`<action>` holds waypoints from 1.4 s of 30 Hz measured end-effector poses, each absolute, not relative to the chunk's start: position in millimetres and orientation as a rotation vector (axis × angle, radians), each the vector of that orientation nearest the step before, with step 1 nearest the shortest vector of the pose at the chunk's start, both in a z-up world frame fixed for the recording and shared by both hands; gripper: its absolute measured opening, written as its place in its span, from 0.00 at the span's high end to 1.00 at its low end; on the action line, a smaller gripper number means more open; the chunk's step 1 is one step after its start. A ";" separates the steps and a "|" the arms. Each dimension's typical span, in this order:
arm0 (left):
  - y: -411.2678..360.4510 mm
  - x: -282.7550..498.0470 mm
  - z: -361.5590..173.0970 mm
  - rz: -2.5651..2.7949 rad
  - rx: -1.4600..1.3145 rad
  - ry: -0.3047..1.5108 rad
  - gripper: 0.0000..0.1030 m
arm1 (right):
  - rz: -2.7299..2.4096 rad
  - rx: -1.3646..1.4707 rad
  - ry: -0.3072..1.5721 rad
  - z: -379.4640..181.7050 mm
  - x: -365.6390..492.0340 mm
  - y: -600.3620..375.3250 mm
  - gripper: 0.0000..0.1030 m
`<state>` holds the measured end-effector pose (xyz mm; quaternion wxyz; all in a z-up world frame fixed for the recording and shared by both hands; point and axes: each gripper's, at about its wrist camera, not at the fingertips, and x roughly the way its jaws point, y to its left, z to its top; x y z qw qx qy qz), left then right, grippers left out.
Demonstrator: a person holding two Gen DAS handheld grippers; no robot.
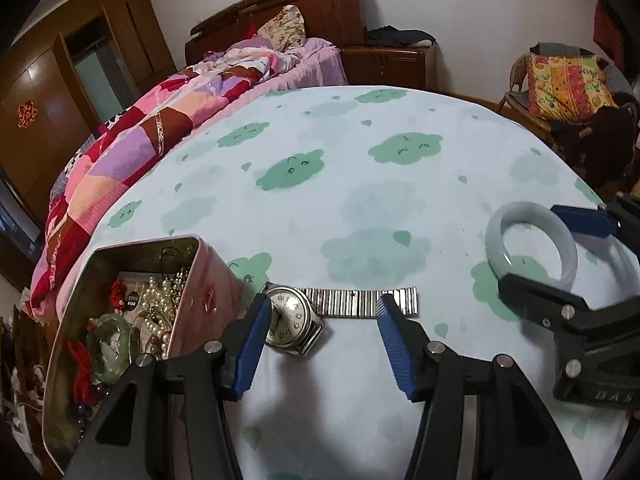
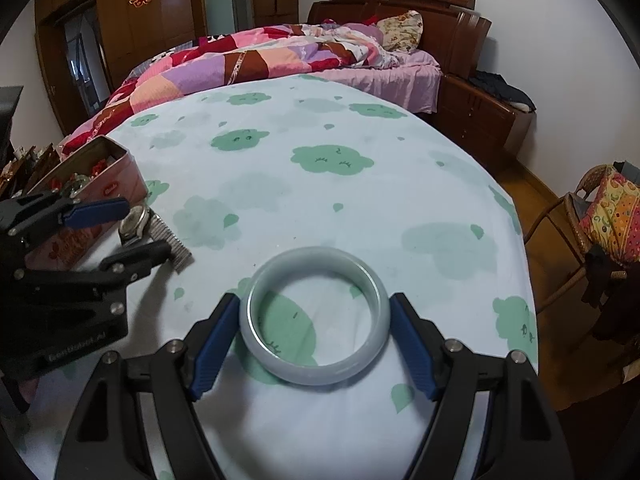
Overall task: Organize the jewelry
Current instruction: 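Grasp the watch band with the left tool while the right tool grasps the white bangle, then carry the watch and bangle over the pink tin and open both tools to drop them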
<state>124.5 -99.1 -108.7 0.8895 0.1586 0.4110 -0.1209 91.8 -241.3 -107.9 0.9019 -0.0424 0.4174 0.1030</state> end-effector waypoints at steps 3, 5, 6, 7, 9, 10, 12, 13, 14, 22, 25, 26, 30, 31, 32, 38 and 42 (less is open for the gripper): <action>-100.0 121.4 -105.9 -0.346 0.278 0.848 0.46 | 0.212 -0.096 0.864 -108.2 91.9 -240.5 0.25; -106.3 117.8 -107.1 -0.359 0.298 0.850 0.47 | 0.212 -0.095 0.864 -108.3 91.7 -240.2 0.25; -108.9 116.7 -108.0 -0.343 0.319 0.848 0.47 | 0.211 -0.097 0.865 -108.4 91.7 -240.2 0.25; -110.2 116.4 -108.3 -0.335 0.328 0.848 0.47 | 0.211 -0.096 0.864 -108.2 91.6 -240.4 0.25; -111.0 116.6 -108.5 -0.337 0.330 0.850 0.47 | 0.212 -0.095 0.864 -108.2 91.8 -240.5 0.25; -111.2 116.4 -108.5 -0.335 0.334 0.850 0.47 | 0.212 -0.094 0.864 -108.2 91.7 -240.4 0.25; -112.9 114.5 -108.9 -0.328 0.353 0.847 0.47 | 0.203 -0.090 0.863 -108.0 91.6 -241.0 0.25; -114.2 113.5 -109.5 -0.323 0.366 0.844 0.47 | 0.193 -0.086 0.862 -107.9 91.7 -242.0 0.25; -115.5 113.7 -110.4 -0.320 0.375 0.843 0.47 | 0.186 -0.084 0.862 -107.7 91.7 -242.7 0.25; -123.5 113.1 -109.5 -0.333 0.446 0.828 0.97 | 0.206 -0.090 0.854 -107.0 91.2 -242.1 0.25; -112.4 105.6 -91.6 -0.337 0.396 0.799 0.97 | 0.223 -0.081 0.832 -105.3 88.4 -242.7 0.25; -107.8 103.2 -84.8 -0.336 0.380 0.787 0.98 | 0.230 -0.081 0.824 -104.7 87.2 -242.6 0.25; -83.4 92.0 -50.0 -0.334 0.294 0.730 0.98 | 0.255 -0.070 0.815 -103.7 85.2 -241.5 0.25; -77.4 89.6 -40.5 -0.331 0.279 0.712 0.98 | 0.264 -0.056 0.817 -103.3 85.4 -242.1 0.25; -73.2 87.9 -33.0 -0.331 0.267 0.700 0.98 | 0.273 -0.040 0.819 -102.4 85.6 -242.5 0.25; -50.5 79.1 4.6 -0.309 0.223 0.638 0.98 | 0.297 -0.045 0.790 -87.6 80.2 -233.7 0.25; -39.8 72.7 22.5 -0.305 0.209 0.600 0.98 | 0.318 -0.057 0.754 -71.8 75.5 -223.7 0.25</action>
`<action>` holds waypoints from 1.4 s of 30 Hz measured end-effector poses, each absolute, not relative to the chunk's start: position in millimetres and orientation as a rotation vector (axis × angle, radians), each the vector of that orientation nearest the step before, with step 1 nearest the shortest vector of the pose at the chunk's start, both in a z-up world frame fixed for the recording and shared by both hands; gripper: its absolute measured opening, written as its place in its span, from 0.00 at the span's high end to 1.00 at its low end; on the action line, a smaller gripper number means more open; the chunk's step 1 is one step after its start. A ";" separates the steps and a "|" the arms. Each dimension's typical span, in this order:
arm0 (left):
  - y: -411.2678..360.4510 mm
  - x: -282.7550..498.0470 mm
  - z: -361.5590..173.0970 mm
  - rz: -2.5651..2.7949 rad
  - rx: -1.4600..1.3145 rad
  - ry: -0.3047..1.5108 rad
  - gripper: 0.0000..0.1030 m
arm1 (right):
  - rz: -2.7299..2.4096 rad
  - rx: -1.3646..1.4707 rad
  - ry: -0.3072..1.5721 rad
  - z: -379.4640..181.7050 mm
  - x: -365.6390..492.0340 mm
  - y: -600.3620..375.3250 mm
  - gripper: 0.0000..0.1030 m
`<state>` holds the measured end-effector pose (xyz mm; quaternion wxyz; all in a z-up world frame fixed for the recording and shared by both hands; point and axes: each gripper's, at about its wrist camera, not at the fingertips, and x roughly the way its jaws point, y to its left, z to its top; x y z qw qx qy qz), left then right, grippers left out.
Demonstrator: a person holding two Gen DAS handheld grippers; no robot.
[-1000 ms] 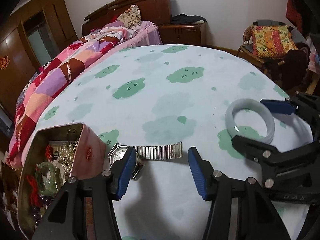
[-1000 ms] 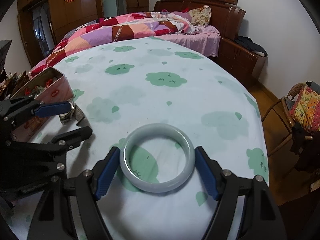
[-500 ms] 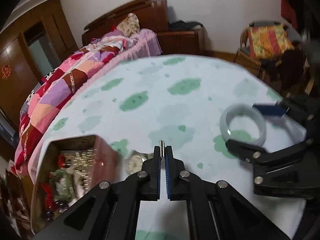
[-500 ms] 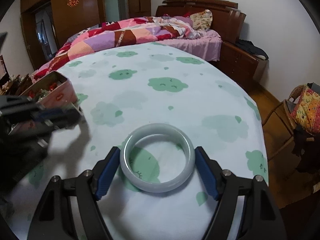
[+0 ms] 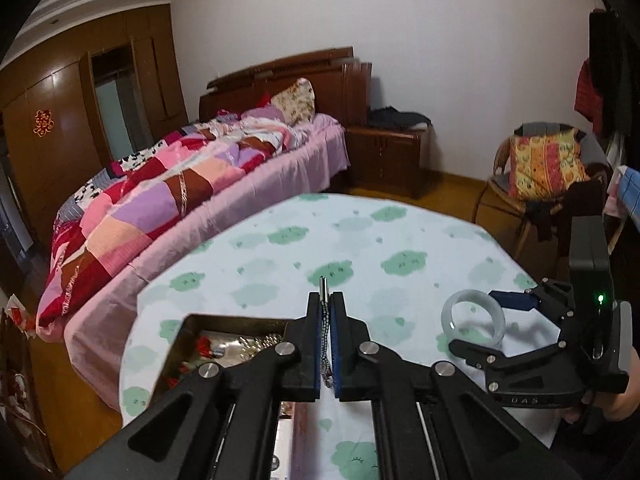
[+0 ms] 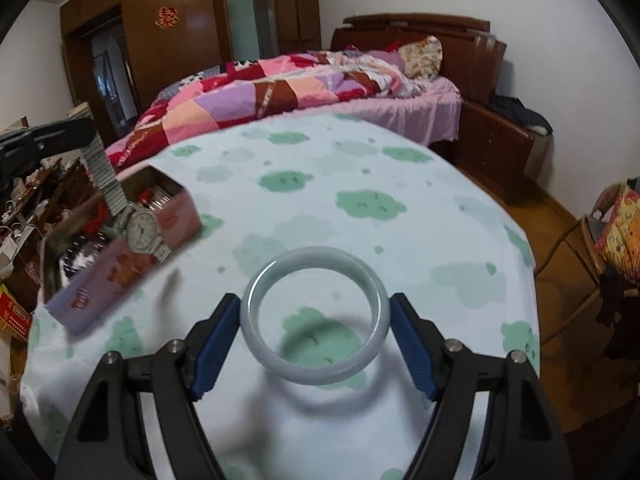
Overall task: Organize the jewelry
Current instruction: 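Carry the watch and bangle over the pink tin and open both tools to drop them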
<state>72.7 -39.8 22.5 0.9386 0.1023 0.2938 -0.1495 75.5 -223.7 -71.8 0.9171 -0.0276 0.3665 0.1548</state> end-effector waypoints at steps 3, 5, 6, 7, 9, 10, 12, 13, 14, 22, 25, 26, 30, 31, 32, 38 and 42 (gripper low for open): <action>-34.0 66.1 35.6 -0.302 0.212 0.572 0.98 | 0.340 -0.068 0.725 -58.9 72.3 -213.8 0.25; -29.9 64.0 41.6 -0.294 0.214 0.559 0.98 | 0.355 -0.071 0.710 -52.3 72.0 -207.5 0.25; -26.9 63.0 44.6 -0.288 0.213 0.552 0.98 | 0.362 -0.075 0.703 -49.7 71.8 -204.1 0.25; -24.4 62.4 46.6 -0.282 0.212 0.548 0.98 | 0.369 -0.078 0.697 -47.1 71.5 -200.7 0.25; -17.3 61.1 51.3 -0.267 0.208 0.538 0.98 | 0.385 -0.090 0.685 -41.5 72.8 -192.1 0.25; -13.3 60.5 53.3 -0.257 0.209 0.533 0.98 | 0.390 -0.093 0.681 -40.0 72.5 -189.8 0.25; -5.6 60.0 55.6 -0.242 0.205 0.530 0.98 | 0.402 -0.104 0.671 -35.5 73.6 -182.9 0.25; -0.6 60.3 56.3 -0.232 0.202 0.529 0.98 | 0.406 -0.108 0.667 -33.8 74.7 -179.4 0.25; 2.2 59.7 56.5 -0.224 0.202 0.528 0.98 | 0.412 -0.112 0.664 -32.0 76.1 -175.5 0.25; 37.1 60.0 51.6 -0.168 0.159 0.540 0.98 | 0.443 -0.131 0.640 -20.0 81.9 -151.4 0.25; 47.1 60.7 48.3 -0.156 0.145 0.546 0.98 | 0.457 -0.148 0.632 -16.3 83.7 -139.0 0.25; 50.0 60.7 47.0 -0.153 0.141 0.549 0.98 | 0.462 -0.153 0.630 -15.2 84.5 -134.8 0.25; 58.3 60.3 41.3 -0.146 0.127 0.558 0.98 | 0.479 -0.171 0.623 -12.3 86.4 -119.7 0.25; 60.3 60.5 39.9 -0.144 0.122 0.560 0.98 | 0.483 -0.175 0.622 -11.9 87.2 -116.4 0.25; 62.4 60.8 38.5 -0.143 0.119 0.563 0.98 | 0.488 -0.179 0.621 -11.8 88.5 -112.5 0.25; 73.8 65.3 30.2 -0.128 0.098 0.583 0.98 | 0.512 -0.210 0.623 -11.4 95.0 -90.9 0.25; 82.6 67.7 23.9 -0.117 0.084 0.596 0.98 | 0.526 -0.231 0.625 -13.8 97.9 -77.7 0.25</action>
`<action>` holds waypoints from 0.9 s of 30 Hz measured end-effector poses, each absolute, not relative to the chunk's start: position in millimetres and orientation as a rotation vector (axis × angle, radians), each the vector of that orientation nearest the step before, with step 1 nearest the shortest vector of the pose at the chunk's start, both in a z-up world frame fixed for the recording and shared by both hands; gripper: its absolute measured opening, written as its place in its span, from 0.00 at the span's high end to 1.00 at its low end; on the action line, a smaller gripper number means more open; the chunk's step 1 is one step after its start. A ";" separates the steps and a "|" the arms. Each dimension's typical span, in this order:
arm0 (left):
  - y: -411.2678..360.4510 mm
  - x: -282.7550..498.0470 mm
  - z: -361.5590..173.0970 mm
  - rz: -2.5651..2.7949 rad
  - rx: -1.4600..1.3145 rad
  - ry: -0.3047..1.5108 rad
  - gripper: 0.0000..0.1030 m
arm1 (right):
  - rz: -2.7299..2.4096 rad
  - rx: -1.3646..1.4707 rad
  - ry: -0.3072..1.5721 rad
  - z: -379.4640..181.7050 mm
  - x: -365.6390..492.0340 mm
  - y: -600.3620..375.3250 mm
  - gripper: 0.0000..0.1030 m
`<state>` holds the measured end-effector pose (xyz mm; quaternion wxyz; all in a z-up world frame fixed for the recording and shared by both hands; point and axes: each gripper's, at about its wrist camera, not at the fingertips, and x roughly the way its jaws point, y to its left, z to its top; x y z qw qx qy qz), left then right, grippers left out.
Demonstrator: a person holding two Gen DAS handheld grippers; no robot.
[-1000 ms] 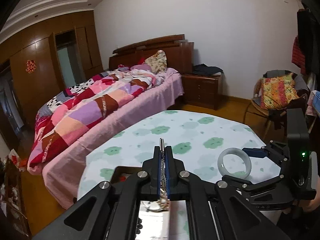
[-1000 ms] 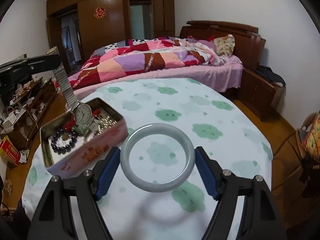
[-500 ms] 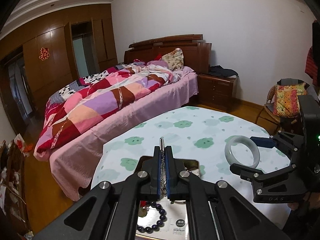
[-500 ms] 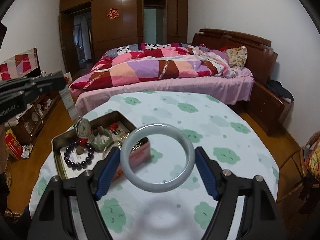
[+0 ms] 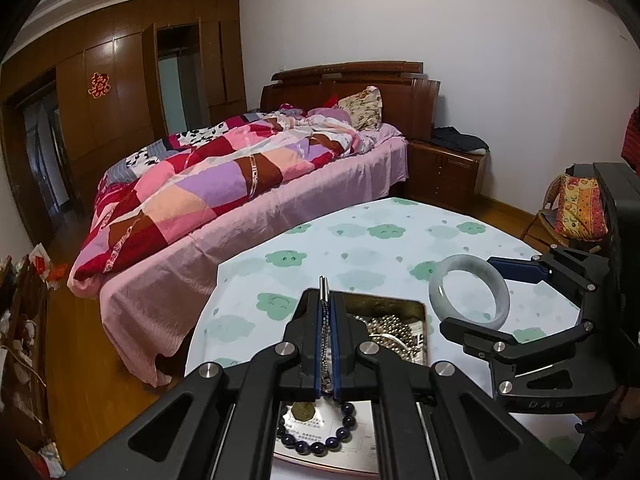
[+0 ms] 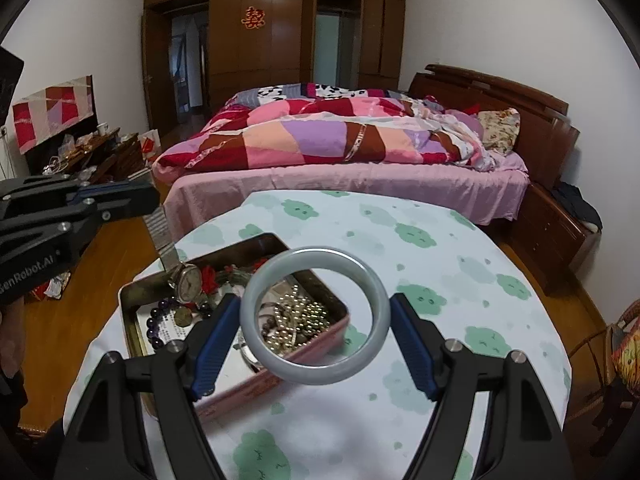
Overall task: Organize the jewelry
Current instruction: 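Carry the watch and bangle over the pink tin and open both tools to drop them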
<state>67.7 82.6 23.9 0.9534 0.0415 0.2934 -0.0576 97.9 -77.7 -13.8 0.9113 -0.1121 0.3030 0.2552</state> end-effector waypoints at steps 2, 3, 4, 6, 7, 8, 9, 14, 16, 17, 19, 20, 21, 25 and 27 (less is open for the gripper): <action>87.3 69.4 20.7 -0.112 0.075 0.604 0.98 | 0.532 -0.240 0.626 -15.6 97.9 -72.8 0.25; 89.3 70.2 19.6 -0.110 0.070 0.607 0.98 | 0.535 -0.244 0.627 -16.5 97.5 -69.9 0.25; 91.9 71.4 17.5 -0.107 0.065 0.611 0.98 | 0.538 -0.249 0.628 -17.5 97.8 -67.5 0.25; 96.1 73.3 13.5 -0.103 0.054 0.620 0.98 | 0.543 -0.258 0.630 -19.6 98.5 -61.7 0.25; 98.0 74.4 11.1 -0.101 0.047 0.625 0.98 | 0.545 -0.261 0.631 -20.4 99.1 -59.8 0.25; 99.3 75.4 8.7 -0.100 0.042 0.630 0.98 | 0.547 -0.267 0.632 -22.0 100.0 -56.9 0.25; 100.4 76.5 6.8 -0.099 0.041 0.635 0.98 | 0.549 -0.271 0.633 -23.0 100.2 -55.0 0.25; 103.3 80.3 -4.6 -0.104 0.017 0.656 0.98 | 0.561 -0.283 0.641 -31.7 103.1 -44.7 0.25; 101.5 81.4 -7.3 -0.110 0.015 0.661 0.98 | 0.567 -0.290 0.646 -36.0 103.3 -41.0 0.25; 100.7 81.8 -9.1 -0.109 0.017 0.665 0.98 | 0.569 -0.293 0.650 -38.7 103.2 -38.9 0.25; 100.2 82.0 -12.9 -0.110 0.018 0.672 0.98 | 0.573 -0.296 0.658 -42.9 103.8 -36.4 0.25; 100.5 82.6 -15.2 -0.110 0.015 0.679 0.98 | 0.577 -0.297 0.662 -45.0 104.1 -35.3 0.25; 101.0 83.2 -17.5 -0.109 0.014 0.686 0.98 | 0.580 -0.301 0.665 -46.9 104.2 -34.4 0.25; 101.8 84.1 -22.2 -0.096 0.014 0.698 0.97 | 0.591 -0.310 0.674 -51.7 103.9 -31.4 0.25; 101.6 84.9 -23.3 -0.095 0.016 0.703 0.97 | 0.599 -0.312 0.683 -54.1 104.7 -30.9 0.25</action>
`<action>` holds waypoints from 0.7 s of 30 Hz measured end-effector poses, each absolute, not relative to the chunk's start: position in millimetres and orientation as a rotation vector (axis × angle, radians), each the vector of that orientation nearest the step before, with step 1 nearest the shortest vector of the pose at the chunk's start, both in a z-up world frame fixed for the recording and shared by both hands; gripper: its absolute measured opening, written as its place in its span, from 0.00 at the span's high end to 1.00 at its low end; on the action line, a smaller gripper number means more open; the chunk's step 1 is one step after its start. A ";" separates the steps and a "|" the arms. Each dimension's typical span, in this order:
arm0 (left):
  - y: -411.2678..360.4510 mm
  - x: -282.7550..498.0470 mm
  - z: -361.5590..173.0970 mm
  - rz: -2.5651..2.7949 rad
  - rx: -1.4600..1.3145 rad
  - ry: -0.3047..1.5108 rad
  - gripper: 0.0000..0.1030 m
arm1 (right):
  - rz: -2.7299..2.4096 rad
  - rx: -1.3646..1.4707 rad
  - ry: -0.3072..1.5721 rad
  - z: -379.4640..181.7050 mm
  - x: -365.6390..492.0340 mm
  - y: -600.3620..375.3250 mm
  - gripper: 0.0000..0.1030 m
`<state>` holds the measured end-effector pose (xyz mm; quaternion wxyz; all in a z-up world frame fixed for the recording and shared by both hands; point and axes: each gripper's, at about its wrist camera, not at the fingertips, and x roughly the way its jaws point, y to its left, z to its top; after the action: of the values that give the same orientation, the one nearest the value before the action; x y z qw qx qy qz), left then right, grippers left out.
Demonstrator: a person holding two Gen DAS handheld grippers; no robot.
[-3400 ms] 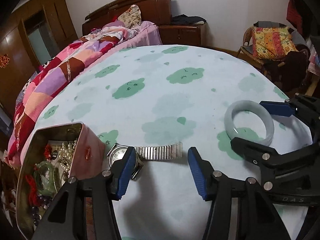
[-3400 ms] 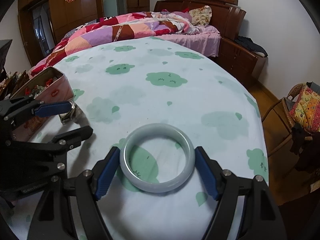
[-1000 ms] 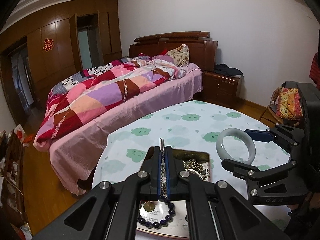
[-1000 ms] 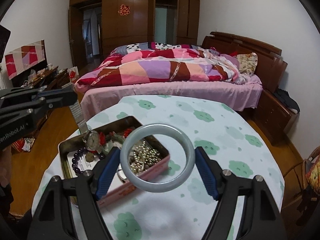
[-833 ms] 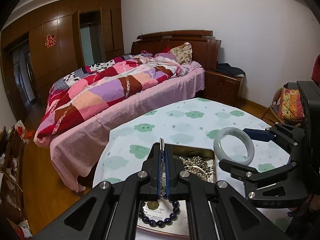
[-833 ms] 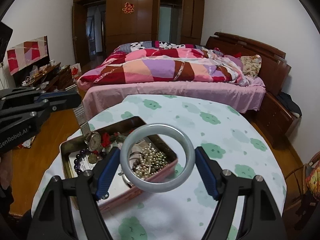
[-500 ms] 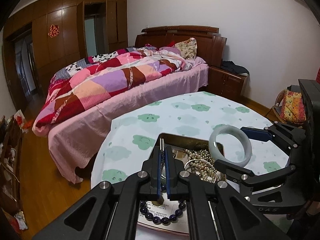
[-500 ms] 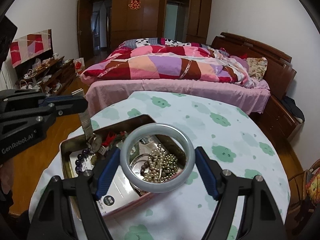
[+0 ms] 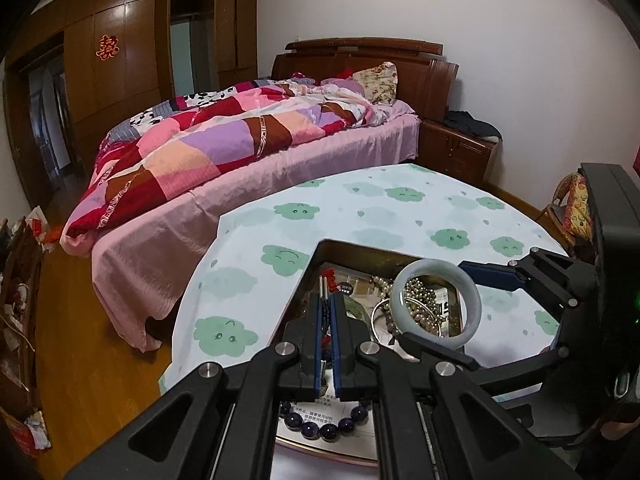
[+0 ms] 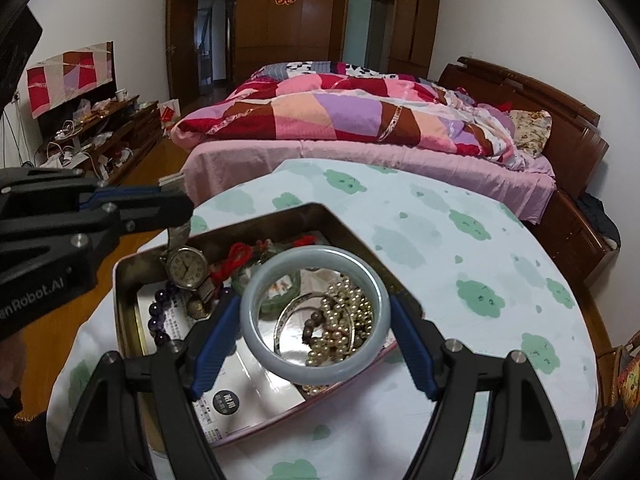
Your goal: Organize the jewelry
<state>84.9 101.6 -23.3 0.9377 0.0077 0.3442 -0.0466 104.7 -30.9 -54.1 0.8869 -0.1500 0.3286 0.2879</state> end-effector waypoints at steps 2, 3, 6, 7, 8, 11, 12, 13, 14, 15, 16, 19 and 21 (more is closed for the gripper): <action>102.0 84.8 -24.2 -0.095 0.018 0.707 0.97 | 0.603 -0.314 0.694 -57.1 105.7 -30.6 0.25; 102.1 85.1 -25.0 -0.093 0.019 0.710 0.97 | 0.603 -0.317 0.698 -58.5 106.1 -30.3 0.25; 102.7 85.2 -27.5 -0.087 0.020 0.718 0.97 | 0.605 -0.320 0.711 -62.8 106.5 -28.6 0.25; 102.7 84.9 -28.0 -0.084 0.020 0.719 0.97 | 0.604 -0.320 0.714 -63.6 107.6 -28.9 0.25; 103.0 84.7 -28.0 -0.085 0.020 0.719 0.97 | 0.603 -0.321 0.717 -64.4 107.7 -29.1 0.25; 102.8 84.1 -27.3 -0.083 0.023 0.719 0.93 | 0.601 -0.322 0.725 -66.6 107.4 -29.5 0.25; 103.0 83.8 -27.6 -0.083 0.023 0.718 0.89 | 0.599 -0.324 0.728 -67.7 107.7 -29.0 0.25; 103.0 83.0 -27.1 -0.084 0.023 0.714 0.86 | 0.598 -0.326 0.732 -68.7 107.9 -28.1 0.25; 102.9 82.4 -26.5 -0.088 0.023 0.712 0.83 | 0.598 -0.328 0.735 -69.4 108.0 -27.4 0.25; 102.2 81.8 -25.7 -0.089 0.025 0.708 0.74 | 0.600 -0.330 0.738 -70.2 107.8 -27.1 0.25; 102.1 81.0 -24.6 -0.085 0.028 0.702 0.62 | 0.601 -0.333 0.744 -71.1 107.8 -26.7 0.24; 103.2 77.5 -19.5 -0.061 0.033 0.671 0.43 | 0.602 -0.333 0.735 -70.5 105.5 -26.9 0.24; 106.3 76.5 -16.5 -0.057 0.027 0.667 0.43 | 0.597 -0.329 0.722 -65.8 103.1 -29.6 0.24</action>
<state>76.5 106.3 -16.5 0.9445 0.0134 0.3271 -0.0279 103.1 -29.6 -65.8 0.8794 -0.1576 0.3463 0.2863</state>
